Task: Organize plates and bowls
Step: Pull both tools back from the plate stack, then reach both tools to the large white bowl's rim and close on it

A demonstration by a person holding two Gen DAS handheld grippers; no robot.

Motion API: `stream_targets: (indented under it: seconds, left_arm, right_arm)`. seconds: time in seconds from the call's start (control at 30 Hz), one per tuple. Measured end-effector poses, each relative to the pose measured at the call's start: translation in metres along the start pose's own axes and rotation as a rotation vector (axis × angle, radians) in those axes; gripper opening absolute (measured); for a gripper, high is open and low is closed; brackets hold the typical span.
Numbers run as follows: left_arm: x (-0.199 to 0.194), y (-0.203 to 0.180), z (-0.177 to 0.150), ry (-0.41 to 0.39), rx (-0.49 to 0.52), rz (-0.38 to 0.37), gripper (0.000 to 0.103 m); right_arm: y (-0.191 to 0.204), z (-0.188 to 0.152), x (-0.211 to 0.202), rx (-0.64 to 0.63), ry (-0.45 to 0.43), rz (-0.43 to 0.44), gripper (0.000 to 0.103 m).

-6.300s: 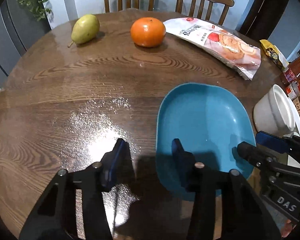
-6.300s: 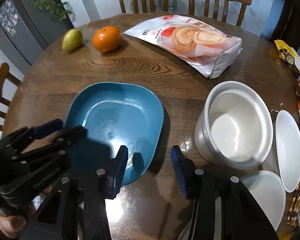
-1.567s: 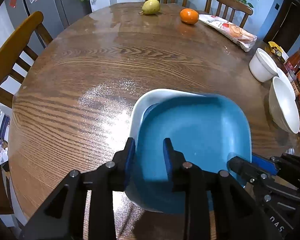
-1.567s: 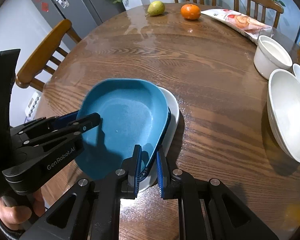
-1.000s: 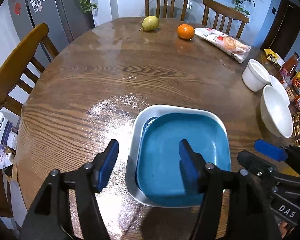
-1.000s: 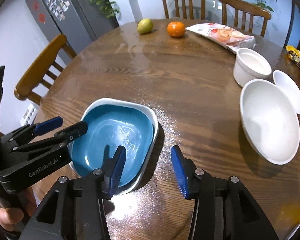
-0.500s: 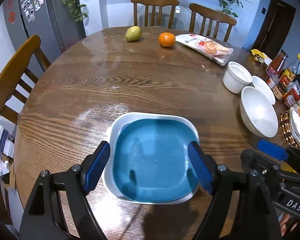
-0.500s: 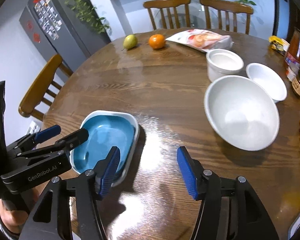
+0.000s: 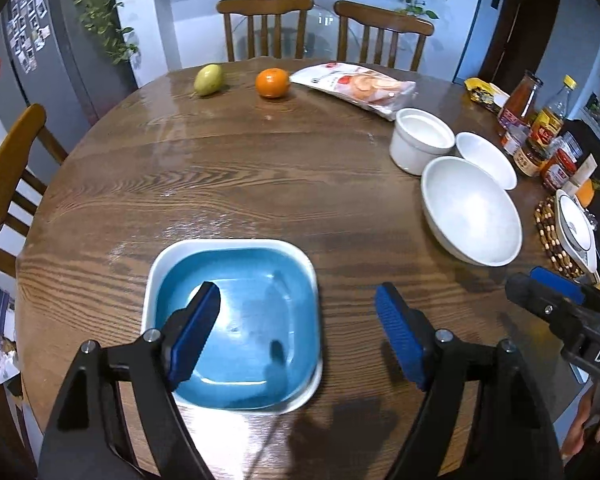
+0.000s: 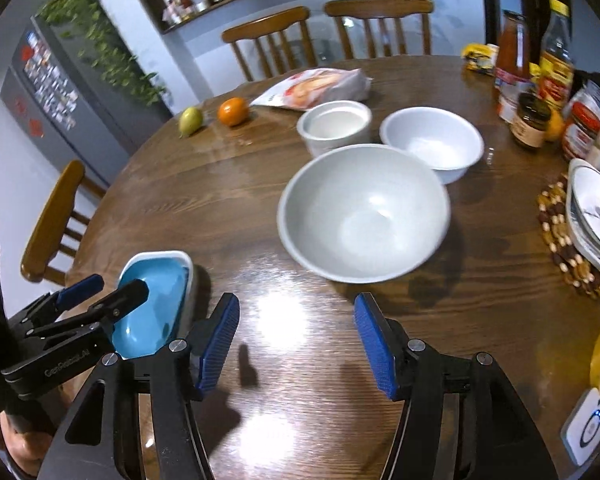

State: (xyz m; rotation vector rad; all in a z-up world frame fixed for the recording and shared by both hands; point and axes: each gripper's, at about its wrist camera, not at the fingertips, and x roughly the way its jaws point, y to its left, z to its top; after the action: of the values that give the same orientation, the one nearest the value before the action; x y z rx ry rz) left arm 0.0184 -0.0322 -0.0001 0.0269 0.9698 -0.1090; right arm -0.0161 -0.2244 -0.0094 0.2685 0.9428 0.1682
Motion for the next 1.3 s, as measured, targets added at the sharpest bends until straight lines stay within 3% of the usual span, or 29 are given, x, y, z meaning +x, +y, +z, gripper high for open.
stream_targets:
  seconds: [0.33,0.57,1.07,1.13,1.3]
  left_arm:
    - [0.014,-0.044,0.016,-0.002,-0.009,-0.053,0.079]
    - [0.04,-0.079,0.036,-0.013,0.015,-0.051,0.079]
    - [0.087,-0.108,0.055,0.067,0.053,-0.04,0.077]
    - [0.091,-0.108,0.056,0.08,0.045,-0.046,0.074]
    - [0.1,-0.108,0.059,0.115,0.036,-0.065,0.049]
  right_arm:
    - [-0.05,0.003,-0.011,0.073,-0.023,-0.048,0.061]
    - [-0.084,0.014,-0.005,0.113,-0.04,-0.085,0.061]
    - [-0.099,0.04,0.033,0.117,0.016,-0.063,0.061]
    - [-0.099,0.041,0.037,0.116,0.026,-0.063,0.061]
    - [-0.099,0.043,0.047,0.11,0.055,-0.043,0.061]
